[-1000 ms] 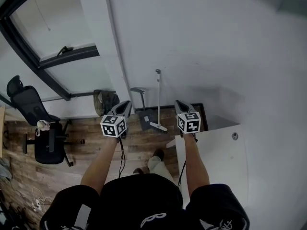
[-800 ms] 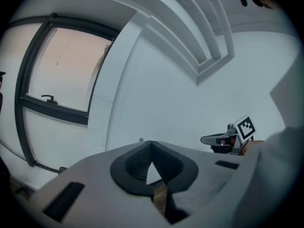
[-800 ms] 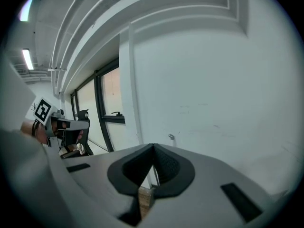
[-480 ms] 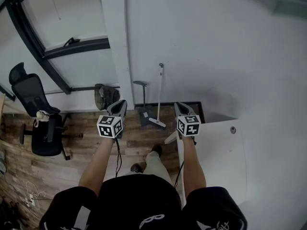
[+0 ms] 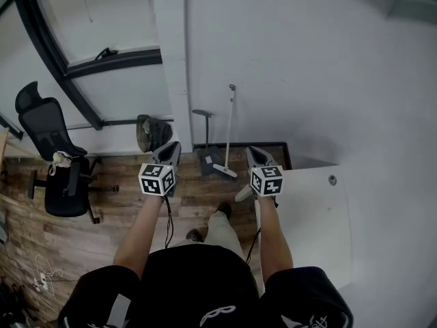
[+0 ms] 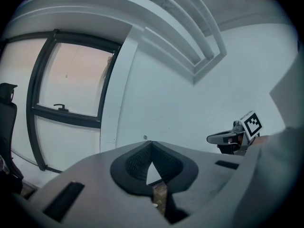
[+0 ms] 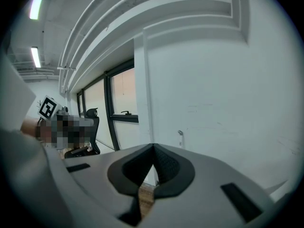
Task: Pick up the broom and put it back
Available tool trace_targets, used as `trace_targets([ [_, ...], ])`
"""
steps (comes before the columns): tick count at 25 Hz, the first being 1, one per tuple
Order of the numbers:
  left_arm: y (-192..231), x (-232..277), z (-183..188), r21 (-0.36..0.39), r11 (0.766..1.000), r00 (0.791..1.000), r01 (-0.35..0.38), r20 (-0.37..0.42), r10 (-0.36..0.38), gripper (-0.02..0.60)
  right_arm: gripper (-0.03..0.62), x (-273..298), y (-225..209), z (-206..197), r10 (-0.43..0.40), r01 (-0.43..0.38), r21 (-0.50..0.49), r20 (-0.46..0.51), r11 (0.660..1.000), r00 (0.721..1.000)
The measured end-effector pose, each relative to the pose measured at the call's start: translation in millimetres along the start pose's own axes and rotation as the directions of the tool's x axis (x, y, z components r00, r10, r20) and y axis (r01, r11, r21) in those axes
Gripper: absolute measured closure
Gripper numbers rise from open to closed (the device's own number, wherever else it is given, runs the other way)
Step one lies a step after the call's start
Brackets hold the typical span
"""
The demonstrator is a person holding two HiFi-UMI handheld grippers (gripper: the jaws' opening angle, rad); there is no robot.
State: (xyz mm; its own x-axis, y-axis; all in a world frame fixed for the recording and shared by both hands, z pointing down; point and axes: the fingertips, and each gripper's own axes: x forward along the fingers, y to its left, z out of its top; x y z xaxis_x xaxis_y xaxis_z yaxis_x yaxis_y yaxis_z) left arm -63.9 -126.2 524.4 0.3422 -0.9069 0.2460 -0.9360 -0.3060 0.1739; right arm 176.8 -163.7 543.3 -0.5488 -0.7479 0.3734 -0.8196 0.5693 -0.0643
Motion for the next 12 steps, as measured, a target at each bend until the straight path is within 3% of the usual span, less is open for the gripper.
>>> trace_targets([
  [12, -4, -4, -6, 0.001, 1.000, 1.000, 0.021, -0.011, -0.021, 0.565, 0.569, -3, 18, -1, 0.015, -0.015, -0.008, 0.009, 1.000, 1.000],
])
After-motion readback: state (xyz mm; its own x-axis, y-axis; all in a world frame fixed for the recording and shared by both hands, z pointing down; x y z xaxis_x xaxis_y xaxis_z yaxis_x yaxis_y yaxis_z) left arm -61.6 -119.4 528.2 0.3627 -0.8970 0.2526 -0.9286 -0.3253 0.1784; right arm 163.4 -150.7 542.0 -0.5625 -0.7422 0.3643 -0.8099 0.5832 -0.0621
